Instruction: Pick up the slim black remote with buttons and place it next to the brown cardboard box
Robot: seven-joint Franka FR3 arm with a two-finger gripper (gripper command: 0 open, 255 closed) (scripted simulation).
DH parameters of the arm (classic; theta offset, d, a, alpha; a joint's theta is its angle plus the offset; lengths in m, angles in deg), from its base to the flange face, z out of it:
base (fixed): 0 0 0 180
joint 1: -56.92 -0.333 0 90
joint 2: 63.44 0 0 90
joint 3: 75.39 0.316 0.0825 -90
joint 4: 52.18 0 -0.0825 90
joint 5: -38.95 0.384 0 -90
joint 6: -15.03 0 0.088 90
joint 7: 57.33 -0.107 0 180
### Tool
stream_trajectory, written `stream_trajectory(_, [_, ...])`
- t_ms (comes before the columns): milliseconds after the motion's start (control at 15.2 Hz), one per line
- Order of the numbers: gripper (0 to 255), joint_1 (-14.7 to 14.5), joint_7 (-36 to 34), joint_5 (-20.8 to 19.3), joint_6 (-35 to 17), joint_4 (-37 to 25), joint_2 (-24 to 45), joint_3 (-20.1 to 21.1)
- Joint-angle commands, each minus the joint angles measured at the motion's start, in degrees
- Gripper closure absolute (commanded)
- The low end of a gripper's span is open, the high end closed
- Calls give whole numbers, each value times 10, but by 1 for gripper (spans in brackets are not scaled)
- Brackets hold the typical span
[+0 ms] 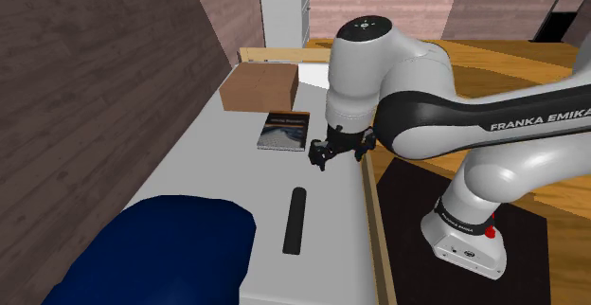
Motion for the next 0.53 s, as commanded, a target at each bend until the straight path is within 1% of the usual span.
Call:
stream_trajectory(0, [0,22,-56,10,-24,-13,32,44])
stream_trajectory(132, [0,50,-111,15,-49,-29,69,92])
stream_trajectory(264, [0,86,-169,13,-74,-48,108,145])
stream_trajectory(396, [0,133,-229,2,-99,-72,150,205])
stream_trajectory(462, [0,161,-261,-7,-110,-85,172,239])
